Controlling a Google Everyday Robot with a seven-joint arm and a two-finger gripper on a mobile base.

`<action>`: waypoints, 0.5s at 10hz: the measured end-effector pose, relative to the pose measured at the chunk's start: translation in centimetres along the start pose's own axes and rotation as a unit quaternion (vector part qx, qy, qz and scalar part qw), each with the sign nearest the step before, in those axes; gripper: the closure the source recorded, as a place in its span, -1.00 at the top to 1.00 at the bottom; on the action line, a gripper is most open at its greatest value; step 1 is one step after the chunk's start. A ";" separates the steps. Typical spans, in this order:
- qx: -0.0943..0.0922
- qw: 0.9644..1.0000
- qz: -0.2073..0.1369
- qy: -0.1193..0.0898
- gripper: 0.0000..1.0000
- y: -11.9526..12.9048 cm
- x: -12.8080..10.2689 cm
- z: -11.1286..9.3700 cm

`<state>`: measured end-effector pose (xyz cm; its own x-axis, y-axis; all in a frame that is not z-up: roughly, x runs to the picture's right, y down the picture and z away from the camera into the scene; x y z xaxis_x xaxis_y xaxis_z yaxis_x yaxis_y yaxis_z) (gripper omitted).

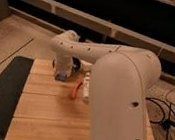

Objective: Place the white sponge in the ceramic bowl

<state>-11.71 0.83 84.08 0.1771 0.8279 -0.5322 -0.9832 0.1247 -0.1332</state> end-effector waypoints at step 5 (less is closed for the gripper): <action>0.043 0.999 -0.020 0.005 -1.00 -2.3 -7.3 1.5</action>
<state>-10.79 -4.73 89.53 0.2154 0.8158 -0.5367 -0.9756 0.2033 -0.0825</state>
